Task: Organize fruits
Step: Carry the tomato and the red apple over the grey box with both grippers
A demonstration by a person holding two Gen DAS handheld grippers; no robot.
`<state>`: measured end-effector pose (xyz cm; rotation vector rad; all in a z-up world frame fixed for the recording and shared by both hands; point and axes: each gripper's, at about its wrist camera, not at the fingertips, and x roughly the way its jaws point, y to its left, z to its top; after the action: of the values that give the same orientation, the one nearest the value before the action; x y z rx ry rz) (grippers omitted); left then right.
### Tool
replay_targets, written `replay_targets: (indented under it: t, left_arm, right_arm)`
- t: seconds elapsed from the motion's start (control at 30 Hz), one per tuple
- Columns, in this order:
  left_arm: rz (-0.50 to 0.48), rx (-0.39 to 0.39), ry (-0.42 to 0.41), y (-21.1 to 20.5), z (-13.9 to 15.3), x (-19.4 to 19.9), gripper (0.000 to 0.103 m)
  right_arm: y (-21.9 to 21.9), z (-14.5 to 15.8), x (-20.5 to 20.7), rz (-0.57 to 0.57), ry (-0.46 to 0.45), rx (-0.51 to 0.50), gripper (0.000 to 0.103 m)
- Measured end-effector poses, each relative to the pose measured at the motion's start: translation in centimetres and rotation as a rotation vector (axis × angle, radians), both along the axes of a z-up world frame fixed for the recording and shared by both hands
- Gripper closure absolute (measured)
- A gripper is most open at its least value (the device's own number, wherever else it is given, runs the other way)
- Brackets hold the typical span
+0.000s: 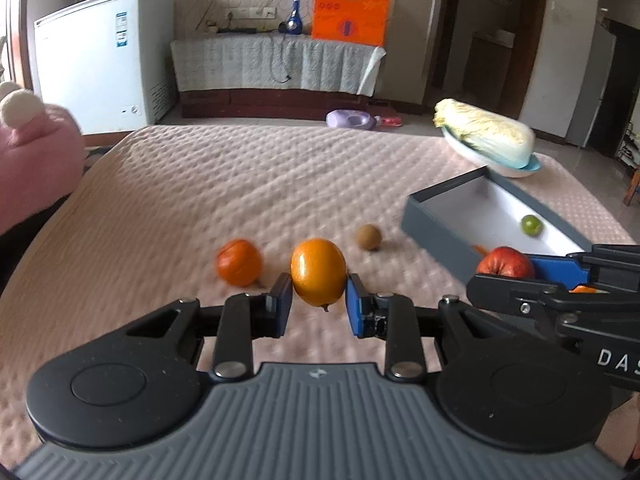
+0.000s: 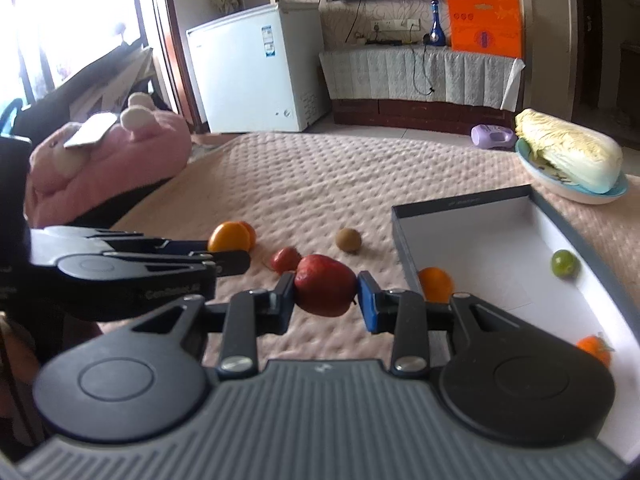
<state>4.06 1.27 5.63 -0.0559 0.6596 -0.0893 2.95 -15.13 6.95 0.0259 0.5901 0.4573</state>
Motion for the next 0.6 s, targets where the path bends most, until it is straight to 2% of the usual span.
replay_targets:
  t: [0.3, 0.6]
  left_arm:
    - [-0.072, -0.015, -0.039, -4.3, 1.3, 0.2, 0.069]
    - [-0.141, -0.026, -0.07, -8.5, 1.8, 0.5, 0.07]
  right_arm:
    - [-4.1, 0.9, -0.4, -0.078, -0.022, 0.03, 0.067]
    - [-7.8, 1.1, -1.3, -0.147, -0.033, 0.019, 0.067]
